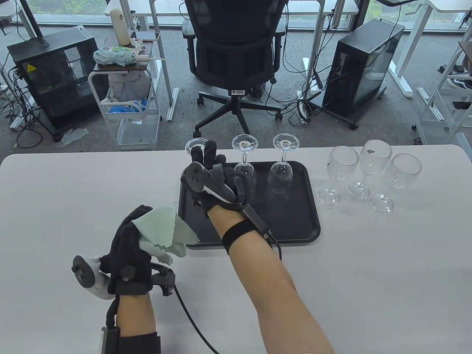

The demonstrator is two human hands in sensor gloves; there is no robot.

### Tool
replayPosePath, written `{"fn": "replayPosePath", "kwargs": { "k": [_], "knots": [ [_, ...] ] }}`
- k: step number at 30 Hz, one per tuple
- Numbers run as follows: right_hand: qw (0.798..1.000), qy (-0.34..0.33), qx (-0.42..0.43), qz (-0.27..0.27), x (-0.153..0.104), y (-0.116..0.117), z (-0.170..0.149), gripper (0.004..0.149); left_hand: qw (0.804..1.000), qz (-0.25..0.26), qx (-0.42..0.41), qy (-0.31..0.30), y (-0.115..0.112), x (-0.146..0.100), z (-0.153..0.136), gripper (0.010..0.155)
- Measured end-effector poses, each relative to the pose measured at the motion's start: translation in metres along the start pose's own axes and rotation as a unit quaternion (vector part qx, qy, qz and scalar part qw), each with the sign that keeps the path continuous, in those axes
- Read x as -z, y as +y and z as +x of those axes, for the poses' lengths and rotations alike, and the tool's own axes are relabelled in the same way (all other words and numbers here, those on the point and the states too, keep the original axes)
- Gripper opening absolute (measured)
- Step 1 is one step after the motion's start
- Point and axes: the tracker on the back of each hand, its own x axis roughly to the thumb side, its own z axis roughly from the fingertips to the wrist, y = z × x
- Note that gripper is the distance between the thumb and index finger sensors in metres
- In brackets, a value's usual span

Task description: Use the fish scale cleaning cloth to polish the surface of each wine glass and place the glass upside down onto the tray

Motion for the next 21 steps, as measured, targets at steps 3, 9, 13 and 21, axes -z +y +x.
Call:
{"fn": "replayPosePath", "kwargs": {
  "k": [3, 9, 13, 21],
  "knots": [
    [0.999, -0.031, 0.032, -0.021, -0.028, -0.017, -0.024, 0.071, 1.000, -0.003, -0.001, 0.006, -0.004, 0.001, -0.005, 0.050],
    [0.992, 0.099, 0.080, -0.016, -0.097, -0.031, -0.148, 0.067, 1.000, -0.006, 0.001, 0.018, -0.011, -0.001, -0.014, 0.050],
    [0.961, 0.247, 0.124, -0.002, -0.147, -0.024, -0.243, 0.068, 1.000, -0.012, 0.001, 0.019, -0.017, -0.001, -0.017, 0.050],
    [0.873, 0.419, 0.248, 0.025, -0.184, 0.016, -0.338, 0.087, 0.999, -0.026, 0.009, 0.016, -0.027, -0.002, -0.015, 0.051]
  ]
}}
